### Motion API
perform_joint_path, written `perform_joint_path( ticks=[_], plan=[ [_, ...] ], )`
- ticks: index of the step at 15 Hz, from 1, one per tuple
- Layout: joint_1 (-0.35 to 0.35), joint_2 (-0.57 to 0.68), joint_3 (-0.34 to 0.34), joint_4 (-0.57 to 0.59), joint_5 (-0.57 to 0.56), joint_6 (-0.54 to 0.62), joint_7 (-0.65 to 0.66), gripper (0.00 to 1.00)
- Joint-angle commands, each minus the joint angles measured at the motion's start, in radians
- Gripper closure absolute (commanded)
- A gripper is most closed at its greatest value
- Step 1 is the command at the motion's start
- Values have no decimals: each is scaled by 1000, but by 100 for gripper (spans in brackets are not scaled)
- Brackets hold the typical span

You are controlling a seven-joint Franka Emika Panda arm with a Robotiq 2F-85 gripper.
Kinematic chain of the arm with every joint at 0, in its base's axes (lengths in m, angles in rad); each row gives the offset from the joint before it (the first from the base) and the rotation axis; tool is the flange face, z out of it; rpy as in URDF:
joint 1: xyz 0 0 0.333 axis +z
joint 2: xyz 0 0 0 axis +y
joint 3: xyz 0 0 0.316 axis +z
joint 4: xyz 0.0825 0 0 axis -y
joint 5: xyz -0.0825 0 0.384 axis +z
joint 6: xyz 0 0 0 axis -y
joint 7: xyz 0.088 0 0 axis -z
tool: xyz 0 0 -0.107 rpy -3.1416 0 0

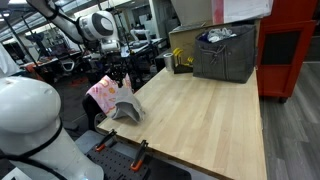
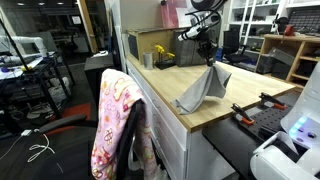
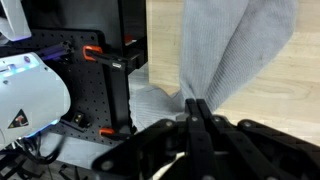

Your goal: Remove the grey cloth from the chair and then put it on the table

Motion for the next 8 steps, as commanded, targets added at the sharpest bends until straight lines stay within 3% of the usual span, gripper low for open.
perform_joint_path(
  ticks=[1, 8],
  plan=[
    [-47, -71, 14, -37, 17, 71, 62, 99],
    [-80, -73, 23, -9, 8, 167, 98, 99]
  ],
)
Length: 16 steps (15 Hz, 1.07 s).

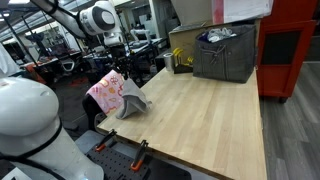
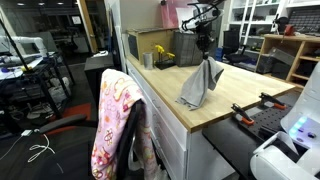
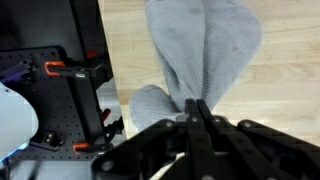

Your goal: Remove the grey cloth from the chair and then put it on the table

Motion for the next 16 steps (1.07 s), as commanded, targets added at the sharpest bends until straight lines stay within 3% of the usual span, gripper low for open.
perform_joint_path(
  ticks=[1, 2, 3, 4, 7, 11, 14, 16],
  plan=[
    [-25, -23, 22, -6, -6, 37, 59, 99],
    [-27, -24, 23, -7, -9, 36, 62, 99],
    [-28, -26, 26, -9, -13, 30, 64, 71],
    [-27, -27, 32, -8, -26, 19, 72, 71],
    [10, -12, 86, 9, -46, -7, 87, 48],
    [108, 37, 195, 41, 59, 66, -16, 18],
    [160, 98, 241, 86, 87, 104, -101, 0],
    [169, 131, 237, 107, 72, 73, -202, 0]
  ],
)
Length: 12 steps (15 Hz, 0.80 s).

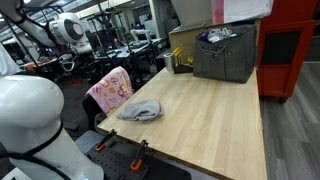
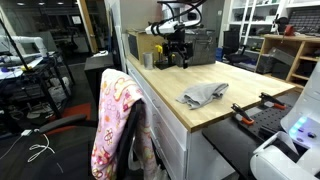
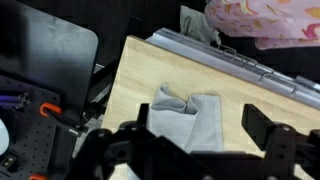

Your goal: Remove the grey cloth from the chair and then put it on the table

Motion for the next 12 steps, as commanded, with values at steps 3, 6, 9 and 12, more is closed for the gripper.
perform_joint_path(
  ticks=[3, 6, 9, 12],
  plan=[
    [-17, 86, -38, 55, 35, -17, -196, 0],
    [-1, 80, -36, 31, 4, -6, -146, 0],
    [6, 81, -29, 31, 4, -6, -143, 0],
    [-19, 131, -62, 63, 37, -7, -66, 0]
  ],
)
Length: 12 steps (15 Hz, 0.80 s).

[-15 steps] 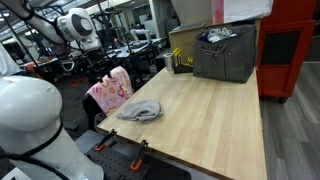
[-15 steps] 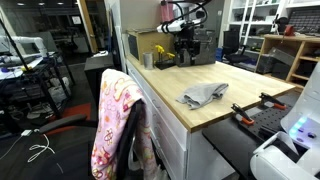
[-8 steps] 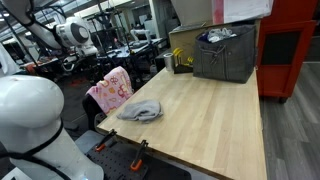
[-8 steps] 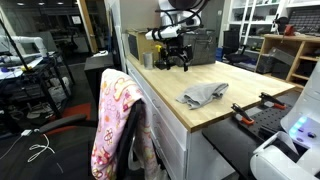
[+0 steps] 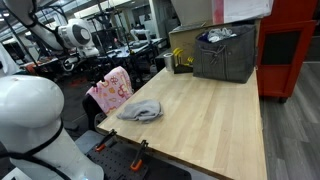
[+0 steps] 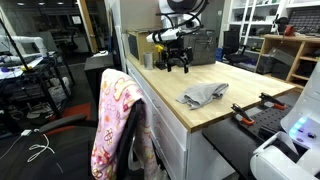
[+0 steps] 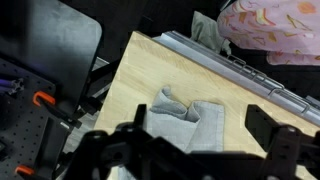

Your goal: Remove the grey cloth from the chair and then put it on the table

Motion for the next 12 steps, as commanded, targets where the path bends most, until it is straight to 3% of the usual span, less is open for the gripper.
perform_joint_path(
  ticks=[1, 7, 11, 12],
  plan=[
    [-32, 60, -48, 36, 40, 9, 76, 0],
    [-113, 192, -183, 38, 52, 119, 125, 0],
    [-139, 305, -238, 45, 148, 201, 146, 0],
    [-140, 332, -246, 48, 176, 223, 154, 16]
  ],
)
